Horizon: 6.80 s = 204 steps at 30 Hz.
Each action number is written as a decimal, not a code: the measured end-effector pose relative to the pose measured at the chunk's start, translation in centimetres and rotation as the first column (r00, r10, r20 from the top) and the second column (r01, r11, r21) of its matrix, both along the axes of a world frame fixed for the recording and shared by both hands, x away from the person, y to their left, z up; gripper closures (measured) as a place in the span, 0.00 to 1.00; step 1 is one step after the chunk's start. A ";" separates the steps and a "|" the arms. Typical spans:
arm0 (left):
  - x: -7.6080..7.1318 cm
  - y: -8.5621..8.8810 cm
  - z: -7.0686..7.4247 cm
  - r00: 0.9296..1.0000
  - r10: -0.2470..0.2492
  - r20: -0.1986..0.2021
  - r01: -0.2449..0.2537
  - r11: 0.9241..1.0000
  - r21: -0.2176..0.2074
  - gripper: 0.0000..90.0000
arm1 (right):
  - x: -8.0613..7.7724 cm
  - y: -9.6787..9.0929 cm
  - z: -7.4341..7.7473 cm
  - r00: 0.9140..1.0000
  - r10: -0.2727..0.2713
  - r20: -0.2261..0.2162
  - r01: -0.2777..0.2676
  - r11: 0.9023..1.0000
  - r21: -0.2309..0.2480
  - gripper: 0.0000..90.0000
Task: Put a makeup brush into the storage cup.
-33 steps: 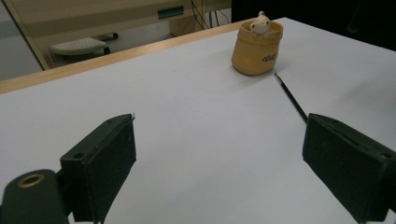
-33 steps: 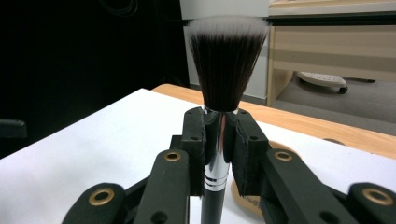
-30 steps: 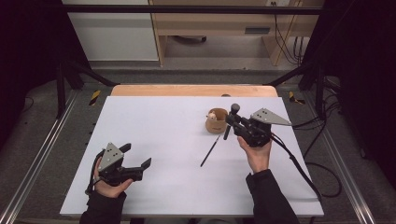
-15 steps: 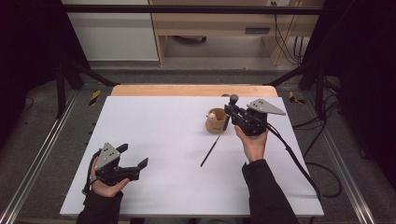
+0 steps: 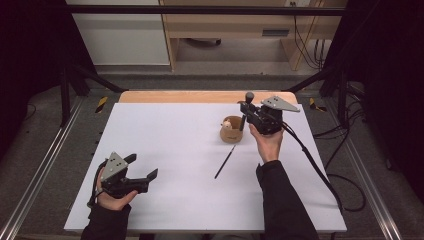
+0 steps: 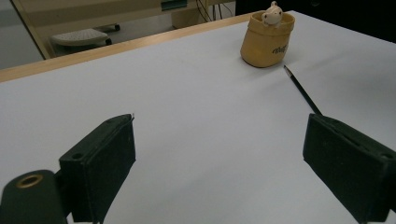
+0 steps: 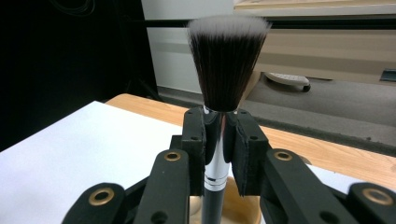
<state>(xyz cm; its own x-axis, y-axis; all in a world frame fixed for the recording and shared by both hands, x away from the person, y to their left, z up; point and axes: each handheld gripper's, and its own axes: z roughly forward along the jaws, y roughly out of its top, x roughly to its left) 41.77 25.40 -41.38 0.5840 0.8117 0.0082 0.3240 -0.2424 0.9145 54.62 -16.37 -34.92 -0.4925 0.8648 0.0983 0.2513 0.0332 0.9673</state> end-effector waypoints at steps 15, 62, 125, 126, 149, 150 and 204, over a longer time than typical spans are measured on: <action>0.1 0.1 0.0 1.000 -0.002 -0.003 0.002 1.000 -0.003 0.10 | 2.6 0.4 -0.3 0.999 -0.040 -0.003 0.040 0.999 -0.015 0.86; 0.1 0.2 0.0 1.000 -0.010 -0.005 0.010 1.000 0.003 0.10 | 5.5 1.9 -4.6 0.991 -0.058 -0.117 0.050 0.996 -0.073 0.86; 0.2 0.0 0.1 1.000 -0.009 -0.018 0.009 1.000 0.004 0.09 | -2.3 -2.3 -3.6 0.991 0.043 -0.128 -0.055 0.995 -0.085 0.20; 0.2 0.0 0.1 1.000 -0.009 -0.018 0.009 1.000 0.003 0.09 | -2.5 -2.4 -3.6 0.991 0.048 -0.129 -0.059 0.995 -0.083 0.19; 0.1 -0.1 0.1 1.000 -0.009 -0.017 0.009 1.000 0.002 0.09 | -7.9 -5.1 -4.1 0.989 0.104 -0.105 -0.111 0.992 -0.055 0.07; 0.1 -0.2 0.1 1.000 -0.009 -0.017 0.009 1.000 0.002 0.08 | -8.1 -5.2 -4.2 0.989 0.099 -0.110 -0.106 0.993 -0.055 0.06; 0.8 -2.6 0.5 0.997 -0.050 -0.057 0.053 0.997 0.051 0.08 | -12.4 -7.5 -5.9 0.993 0.083 -0.084 -0.086 0.996 -0.031 0.05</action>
<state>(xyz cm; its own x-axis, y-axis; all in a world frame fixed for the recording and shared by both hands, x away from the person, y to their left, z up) 42.58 22.85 -40.92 0.6258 0.7798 0.0162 0.3603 -0.3074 0.8807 42.22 -23.90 -40.82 -0.5554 0.8240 0.1122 0.3253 0.0911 0.9412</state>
